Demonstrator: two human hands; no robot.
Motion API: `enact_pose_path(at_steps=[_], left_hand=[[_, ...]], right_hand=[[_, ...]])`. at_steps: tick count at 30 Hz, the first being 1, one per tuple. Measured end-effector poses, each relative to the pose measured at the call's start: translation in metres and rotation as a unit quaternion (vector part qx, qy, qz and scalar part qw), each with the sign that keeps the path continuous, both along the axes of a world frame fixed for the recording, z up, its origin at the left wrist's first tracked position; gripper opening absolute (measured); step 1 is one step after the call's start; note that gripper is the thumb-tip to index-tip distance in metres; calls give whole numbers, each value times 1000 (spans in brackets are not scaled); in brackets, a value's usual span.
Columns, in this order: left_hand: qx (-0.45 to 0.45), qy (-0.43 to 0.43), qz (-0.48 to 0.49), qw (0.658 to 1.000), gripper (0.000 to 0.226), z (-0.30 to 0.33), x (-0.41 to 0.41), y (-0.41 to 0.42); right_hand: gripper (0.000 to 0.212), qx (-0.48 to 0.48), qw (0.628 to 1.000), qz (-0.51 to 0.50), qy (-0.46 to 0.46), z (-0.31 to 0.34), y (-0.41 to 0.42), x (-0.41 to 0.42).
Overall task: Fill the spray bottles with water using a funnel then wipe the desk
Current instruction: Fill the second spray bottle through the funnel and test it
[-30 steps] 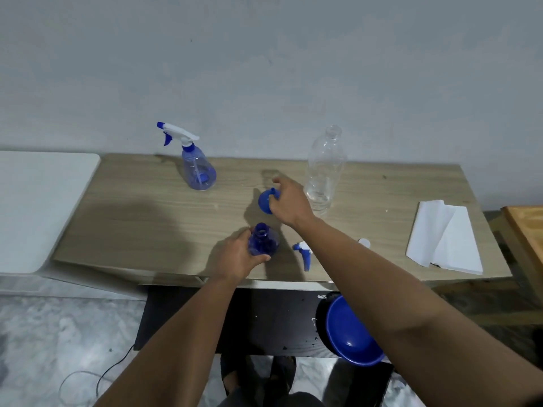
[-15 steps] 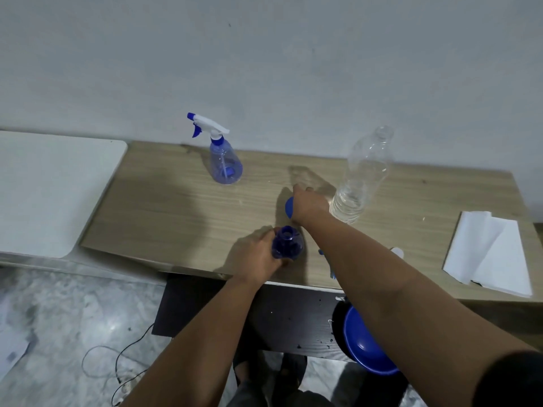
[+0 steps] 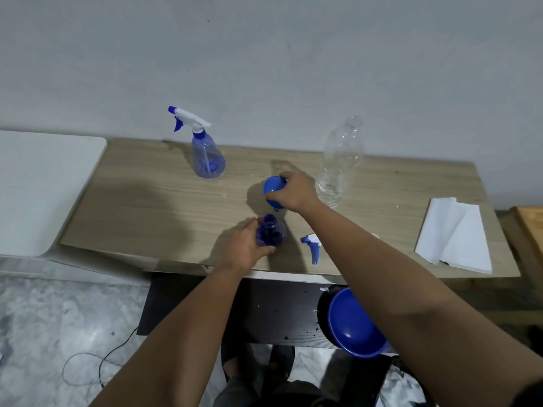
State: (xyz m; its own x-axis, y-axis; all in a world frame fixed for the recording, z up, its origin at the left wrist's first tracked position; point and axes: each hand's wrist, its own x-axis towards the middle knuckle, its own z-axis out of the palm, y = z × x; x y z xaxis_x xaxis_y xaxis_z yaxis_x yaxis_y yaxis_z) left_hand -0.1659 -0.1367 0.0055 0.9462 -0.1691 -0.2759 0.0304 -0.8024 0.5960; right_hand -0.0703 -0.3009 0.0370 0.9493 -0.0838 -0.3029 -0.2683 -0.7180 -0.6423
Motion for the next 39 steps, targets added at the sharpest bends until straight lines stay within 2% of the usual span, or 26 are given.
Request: enact_pose_path(at_steps=[4,9,13,22,25,28,33,36,39], left_hand=[[12,-6,4,1000,67,0,-3,-5],[-16,15,5,1000,59,1,-6,-23],[-22,17,-6,1000,65,0,-5,-37],[1,12,-16,1000,60,-3,-1,-52],[4,17,-6,1000,57,-6,0,-52],[19,14,0,1000,51,-8,0,-51],[29,10,2,1000,35,-8,1,-51],[32,17,-15,999,34,-10,1,-48],[26,23,-13,999,44,-8,1,-45]], right_hand=[[63,188,977,-90,-34,25,-7,-27],[67,307,942,-110,-81,47,-20,-60],[61,311,932,-120,-146,45,-31,-76],[57,354,907,-141,-177,3,-40,-104],[59,352,911,-126,-177,-5,-38,-108],[65,333,921,-106,-173,-11,-36,-114],[93,317,933,-63,-160,-14,-37,-120],[106,311,937,-50,-151,-13,-39,-124],[98,296,939,-61,-164,-9,-45,-132]])
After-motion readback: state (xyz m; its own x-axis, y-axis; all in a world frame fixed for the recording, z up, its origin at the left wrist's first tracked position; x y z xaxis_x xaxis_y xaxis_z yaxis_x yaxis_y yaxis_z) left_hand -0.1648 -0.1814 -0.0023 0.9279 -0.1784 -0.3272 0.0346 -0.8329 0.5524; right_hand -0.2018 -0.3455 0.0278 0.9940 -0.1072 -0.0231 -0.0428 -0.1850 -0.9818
